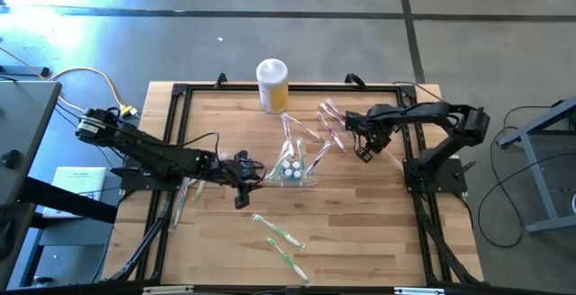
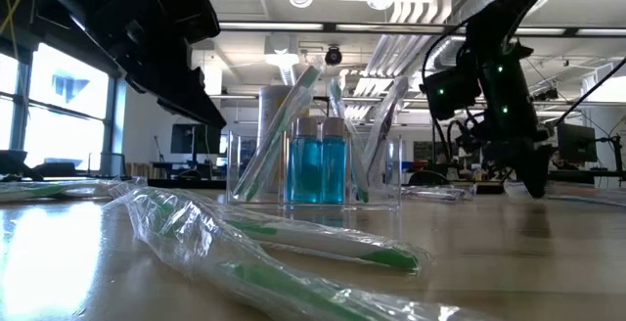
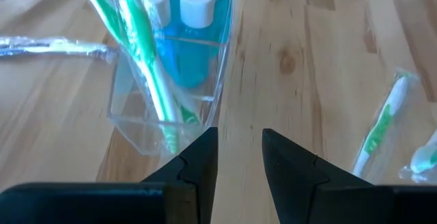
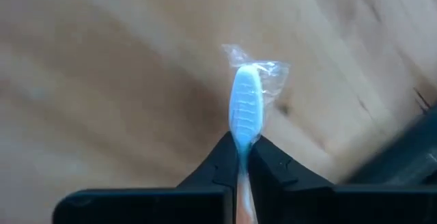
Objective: Pick & Place toothbrushing station
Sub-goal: Put the orange toothbrush into the transparent organizer
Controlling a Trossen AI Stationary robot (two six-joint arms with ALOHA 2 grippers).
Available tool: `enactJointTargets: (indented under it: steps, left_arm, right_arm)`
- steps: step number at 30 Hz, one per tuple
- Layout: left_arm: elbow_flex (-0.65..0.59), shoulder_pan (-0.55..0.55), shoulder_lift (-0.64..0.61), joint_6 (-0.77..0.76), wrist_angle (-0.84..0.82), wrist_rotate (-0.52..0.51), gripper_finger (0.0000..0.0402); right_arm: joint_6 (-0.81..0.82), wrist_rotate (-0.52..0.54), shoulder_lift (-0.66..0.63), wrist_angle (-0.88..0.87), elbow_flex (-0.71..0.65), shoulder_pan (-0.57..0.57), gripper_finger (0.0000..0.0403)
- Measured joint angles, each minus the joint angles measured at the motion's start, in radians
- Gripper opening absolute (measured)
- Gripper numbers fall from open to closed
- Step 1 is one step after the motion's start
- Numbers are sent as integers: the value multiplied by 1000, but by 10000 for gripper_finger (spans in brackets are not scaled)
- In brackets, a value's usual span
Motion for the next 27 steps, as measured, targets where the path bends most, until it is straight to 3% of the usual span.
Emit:
enactJointTargets:
  steps: [9,15,21,27]
  left_arm:
    - [0,0,0,0,6,-1,110]
    - [0,0,0,0,6,-2,110]
    - [0,0,0,-1,6,-2,110]
    - [0,0,0,-2,30,-1,110]
  right_arm:
    - [97,-7,-193,-139,110,252,10]
    - [147,27,-366,5,117,488,8]
    - [141,270,-456,230,118,747,10]
    - [-40,491,-460,560,96,944,9]
